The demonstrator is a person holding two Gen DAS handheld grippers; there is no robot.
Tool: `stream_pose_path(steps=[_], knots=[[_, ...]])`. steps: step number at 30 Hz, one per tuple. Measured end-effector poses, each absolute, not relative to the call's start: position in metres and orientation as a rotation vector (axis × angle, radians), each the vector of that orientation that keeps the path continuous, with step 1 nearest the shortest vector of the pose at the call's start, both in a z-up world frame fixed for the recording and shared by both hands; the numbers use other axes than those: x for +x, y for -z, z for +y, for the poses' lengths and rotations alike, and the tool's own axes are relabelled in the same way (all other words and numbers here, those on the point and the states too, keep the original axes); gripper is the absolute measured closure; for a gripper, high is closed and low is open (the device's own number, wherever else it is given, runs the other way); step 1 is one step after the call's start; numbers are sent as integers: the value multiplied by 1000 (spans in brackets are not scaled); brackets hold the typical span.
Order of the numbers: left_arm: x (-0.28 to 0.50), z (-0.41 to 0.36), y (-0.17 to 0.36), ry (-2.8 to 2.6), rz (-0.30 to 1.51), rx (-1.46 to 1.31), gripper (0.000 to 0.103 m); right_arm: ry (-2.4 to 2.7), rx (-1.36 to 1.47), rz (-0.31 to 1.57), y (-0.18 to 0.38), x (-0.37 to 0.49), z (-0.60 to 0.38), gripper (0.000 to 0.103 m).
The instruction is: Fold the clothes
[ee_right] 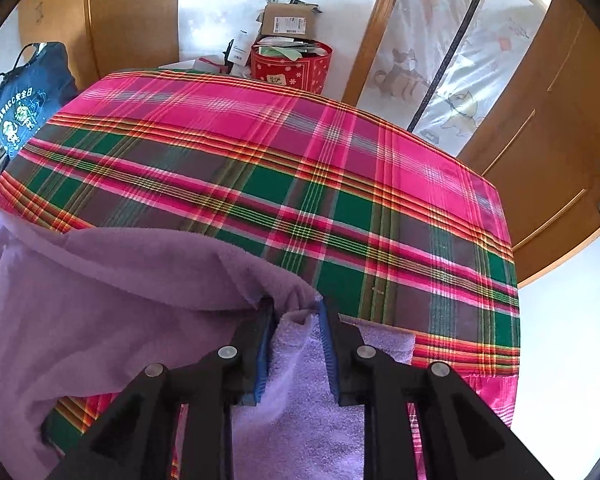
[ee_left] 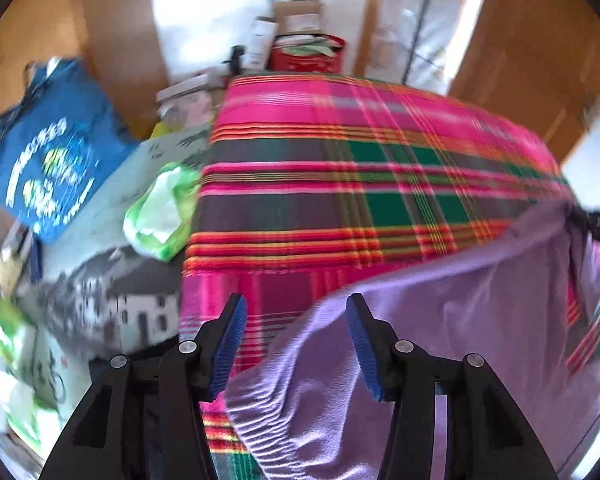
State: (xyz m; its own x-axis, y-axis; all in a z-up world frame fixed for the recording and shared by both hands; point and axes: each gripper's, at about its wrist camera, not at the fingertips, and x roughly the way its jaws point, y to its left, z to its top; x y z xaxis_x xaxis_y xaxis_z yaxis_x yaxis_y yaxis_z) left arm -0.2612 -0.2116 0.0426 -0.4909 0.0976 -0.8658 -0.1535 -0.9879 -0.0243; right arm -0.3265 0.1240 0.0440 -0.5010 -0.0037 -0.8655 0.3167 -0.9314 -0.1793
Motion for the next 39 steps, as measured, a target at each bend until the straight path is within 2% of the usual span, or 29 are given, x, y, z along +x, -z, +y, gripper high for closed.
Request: stream_pose_path(steps=[5, 10, 13, 14, 15, 17, 19, 25, 29, 32, 34, 37, 39], knots=[[-265, -188, -27, -2545, 285, -1533, 49, 2525, 1460, 471, -42, -326, 126, 79], [-270, -188, -21, -2516, 245, -1553, 51, 2524, 1463, 471, -40, -328, 125, 79], [-272, -189, -20, -2510, 205, -1562, 70, 2524, 1466, 467, -38, -328, 125, 79], [-272, -190, -20, -2513, 193, -1563, 83, 2526, 1464, 464, -38, -328, 125, 79], [-272, -190, -20, -2516, 188, -1560, 91, 2528, 1462, 462, -38, -328, 124, 79], [-271, -190, -21, -2526, 186, -1555, 93, 2529, 1456, 462, -39, -327, 124, 83], [-271, -192, -23, -2548, 149, -1549, 94, 2532, 1446, 475, -40, -326, 123, 88], [-272, -203, -28, -2612, 25, -1541, 95, 2585, 1397, 507, -50, -335, 110, 89], [-273, -207, -21, -2619, -12, -1578, 95, 2608, 1413, 471, -45, -354, 109, 81], [-272, -206, -19, -2628, -31, -1594, 95, 2582, 1435, 423, -41, -361, 112, 81], [-273, -206, -18, -2637, -29, -1603, 92, 2569, 1419, 388, -44, -358, 117, 80], [-275, -206, -18, -2650, -31, -1620, 89, 2557, 1403, 293, -55, -348, 134, 72], [-274, -205, -20, -2675, -29, -1626, 85, 2543, 1404, 204, -61, -338, 152, 71]])
